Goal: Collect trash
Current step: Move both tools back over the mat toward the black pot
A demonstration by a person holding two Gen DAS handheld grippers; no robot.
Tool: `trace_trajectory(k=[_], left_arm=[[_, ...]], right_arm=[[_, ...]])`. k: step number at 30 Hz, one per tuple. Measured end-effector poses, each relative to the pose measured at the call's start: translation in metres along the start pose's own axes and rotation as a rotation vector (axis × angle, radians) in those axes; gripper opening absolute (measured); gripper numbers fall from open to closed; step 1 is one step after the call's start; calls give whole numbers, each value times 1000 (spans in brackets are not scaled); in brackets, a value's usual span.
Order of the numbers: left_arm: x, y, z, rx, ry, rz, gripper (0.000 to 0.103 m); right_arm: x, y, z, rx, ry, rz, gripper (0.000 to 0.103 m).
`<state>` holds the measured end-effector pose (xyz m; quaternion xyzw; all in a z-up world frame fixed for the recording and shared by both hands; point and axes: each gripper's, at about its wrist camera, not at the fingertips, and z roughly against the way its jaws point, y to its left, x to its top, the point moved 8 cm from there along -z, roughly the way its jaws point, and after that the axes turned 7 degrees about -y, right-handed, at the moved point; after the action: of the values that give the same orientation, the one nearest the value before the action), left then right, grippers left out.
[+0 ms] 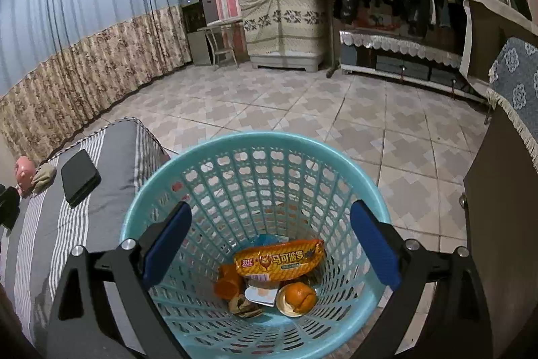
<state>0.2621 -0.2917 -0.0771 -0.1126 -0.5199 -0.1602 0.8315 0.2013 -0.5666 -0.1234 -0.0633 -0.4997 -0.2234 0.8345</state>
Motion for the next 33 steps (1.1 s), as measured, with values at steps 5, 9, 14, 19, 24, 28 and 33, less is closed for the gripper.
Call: trace_trajectory(k=[5, 9, 14, 19, 24, 28, 33], left_arm=[[-5, 38, 13, 48, -5, 30, 97], [-10, 74, 22, 94, -4, 61, 97], [-18, 128, 35, 164, -11, 99, 97], [-25, 187, 39, 257, -21, 109, 97], [-25, 252, 31, 354, -7, 107, 97], [-26, 299, 21, 395, 19, 144, 97], [-30, 337, -6, 410, 73, 148, 97]], right_arm=[[2, 8, 9, 24, -39, -9, 95], [-2, 14, 11, 25, -39, 2, 96], [-6, 23, 14, 49, -24, -31, 97], [-10, 47, 15, 79, -15, -29, 97], [-16, 83, 22, 104, -22, 54, 97], [-20, 119, 23, 119, -21, 143, 97], [-23, 156, 22, 154, -2, 223, 97]])
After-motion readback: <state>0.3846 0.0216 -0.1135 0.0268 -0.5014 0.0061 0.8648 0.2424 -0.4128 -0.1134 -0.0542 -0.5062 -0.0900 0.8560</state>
